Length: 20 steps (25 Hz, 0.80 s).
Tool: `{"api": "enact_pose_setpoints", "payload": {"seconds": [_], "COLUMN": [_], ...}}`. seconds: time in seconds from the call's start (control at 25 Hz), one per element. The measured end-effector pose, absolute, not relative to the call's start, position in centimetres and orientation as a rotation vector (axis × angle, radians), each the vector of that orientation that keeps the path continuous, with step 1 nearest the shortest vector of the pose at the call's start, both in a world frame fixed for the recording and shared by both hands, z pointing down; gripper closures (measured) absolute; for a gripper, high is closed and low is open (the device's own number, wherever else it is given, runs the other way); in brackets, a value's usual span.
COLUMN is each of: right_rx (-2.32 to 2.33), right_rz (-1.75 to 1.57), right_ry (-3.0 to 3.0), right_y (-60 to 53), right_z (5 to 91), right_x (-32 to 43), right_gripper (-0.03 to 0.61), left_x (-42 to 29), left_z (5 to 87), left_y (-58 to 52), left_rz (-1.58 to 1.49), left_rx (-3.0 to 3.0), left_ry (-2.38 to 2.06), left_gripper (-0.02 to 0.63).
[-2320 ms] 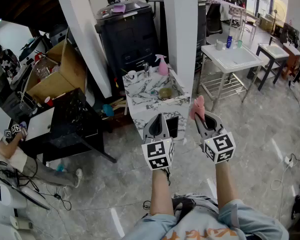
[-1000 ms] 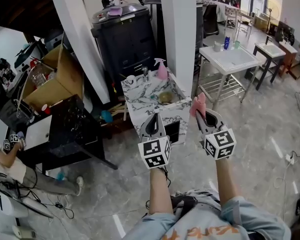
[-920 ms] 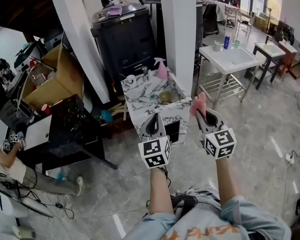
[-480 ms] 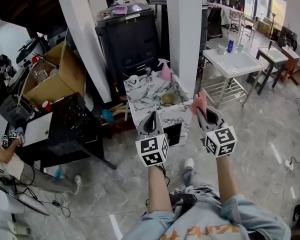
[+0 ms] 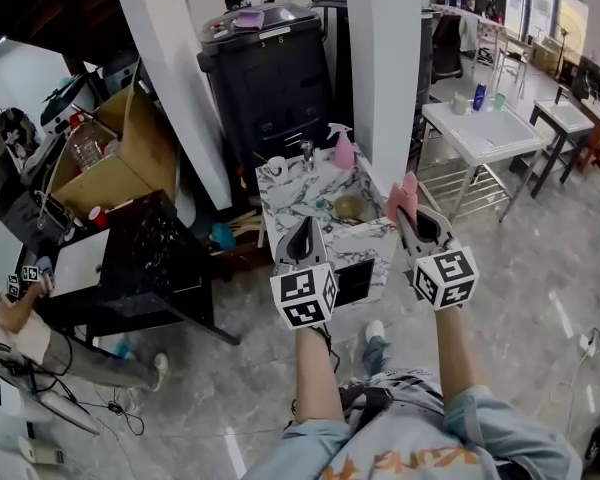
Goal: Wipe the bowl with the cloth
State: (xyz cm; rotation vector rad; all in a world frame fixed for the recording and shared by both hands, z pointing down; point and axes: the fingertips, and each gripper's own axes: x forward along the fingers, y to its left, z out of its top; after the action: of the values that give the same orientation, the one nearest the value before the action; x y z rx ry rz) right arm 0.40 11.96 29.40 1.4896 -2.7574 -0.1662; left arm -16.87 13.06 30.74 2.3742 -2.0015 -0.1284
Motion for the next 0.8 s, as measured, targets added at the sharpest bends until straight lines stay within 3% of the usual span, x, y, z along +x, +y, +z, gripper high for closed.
{"api": "enact_pose_setpoints", "payload": {"seconds": [0.8], "right_rx": [1.349], "right_rz": [0.252], "right_ry": [-2.713], "right_y": [-13.3], "right_z": [40.8], "right_x": [1.1], "right_gripper": [0.529], "left_x": [-16.1], "left_z": [43.2], "left_y": [-9.4], "left_rz": [0.199], "left_rx": [2.110], "left_ry": [-1.935], "left_gripper": [0.591]}}
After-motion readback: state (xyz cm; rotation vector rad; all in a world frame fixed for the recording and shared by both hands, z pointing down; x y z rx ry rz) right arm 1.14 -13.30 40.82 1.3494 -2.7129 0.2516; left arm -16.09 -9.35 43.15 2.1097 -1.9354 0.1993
